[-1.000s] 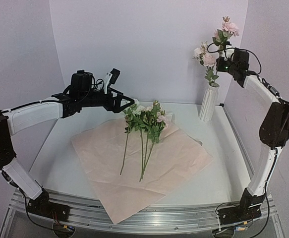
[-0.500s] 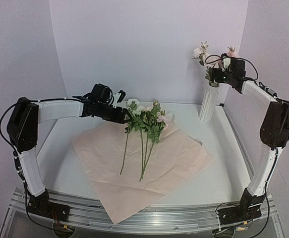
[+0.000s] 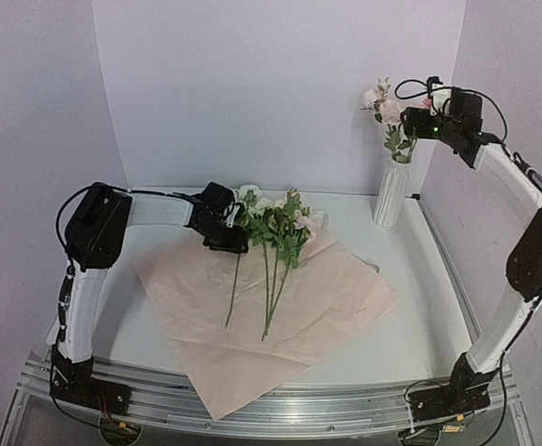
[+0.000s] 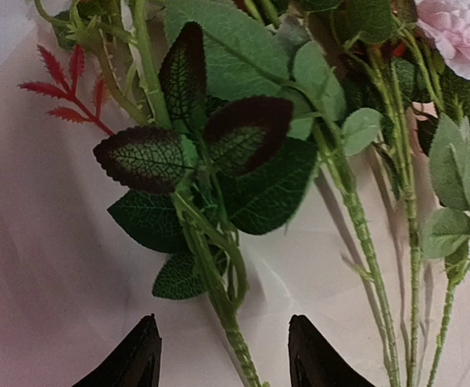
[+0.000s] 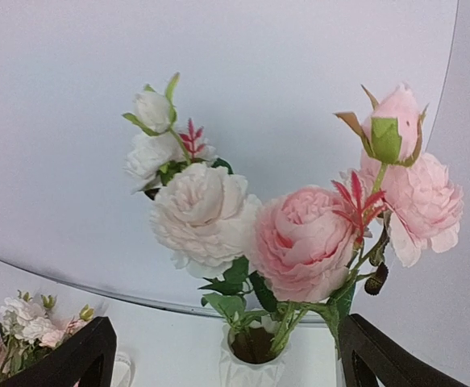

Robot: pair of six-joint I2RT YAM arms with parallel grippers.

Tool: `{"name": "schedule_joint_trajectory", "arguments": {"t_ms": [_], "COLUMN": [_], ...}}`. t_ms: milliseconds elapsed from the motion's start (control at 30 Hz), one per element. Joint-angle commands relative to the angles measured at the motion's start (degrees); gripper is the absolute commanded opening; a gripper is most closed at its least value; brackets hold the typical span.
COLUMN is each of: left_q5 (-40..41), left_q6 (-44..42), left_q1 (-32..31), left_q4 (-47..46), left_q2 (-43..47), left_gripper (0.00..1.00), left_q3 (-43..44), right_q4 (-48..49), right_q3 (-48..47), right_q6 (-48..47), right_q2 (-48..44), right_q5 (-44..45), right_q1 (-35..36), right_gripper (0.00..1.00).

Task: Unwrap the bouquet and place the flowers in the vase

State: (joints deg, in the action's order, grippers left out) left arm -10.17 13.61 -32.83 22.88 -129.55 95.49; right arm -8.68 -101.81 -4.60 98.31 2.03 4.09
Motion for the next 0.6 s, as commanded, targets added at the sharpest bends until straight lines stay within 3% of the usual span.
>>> {"name": "schedule_joint_trajectory", "arguments": {"t_ms": [0, 100, 233, 567], "left_q5": [2.4, 2.91, 4.23, -0.52], "left_q6": [0.27, 2.15, 6.11, 14.29], "left_q1": [-1.43, -1.89, -1.53, -0.55], "left_q4": [-0.22, 1.42, 5.83, 7.75], "left_q2": [-2.27, -4.39, -4.92, 9.32], "left_gripper": [0.46, 0.34, 0.02, 0.0], "left_q3": [3.93, 4.58, 5.54, 8.84], "right_q4": [-0.37, -0.37, -0.37, -0.6], "right_q3": [3.36, 5.38, 7.41, 7.98], "right_q6": [-0.59, -0.68, -0.59, 2.46], "right_q2": [-4.51, -6.41, -8.78, -12.72], "right_q5": [-2.85, -2.96, -3.03, -7.78], "right_q1": [0.49, 0.63, 0.92, 2.87], "right_gripper": [0.96, 0.96, 0.96, 0.96]}}
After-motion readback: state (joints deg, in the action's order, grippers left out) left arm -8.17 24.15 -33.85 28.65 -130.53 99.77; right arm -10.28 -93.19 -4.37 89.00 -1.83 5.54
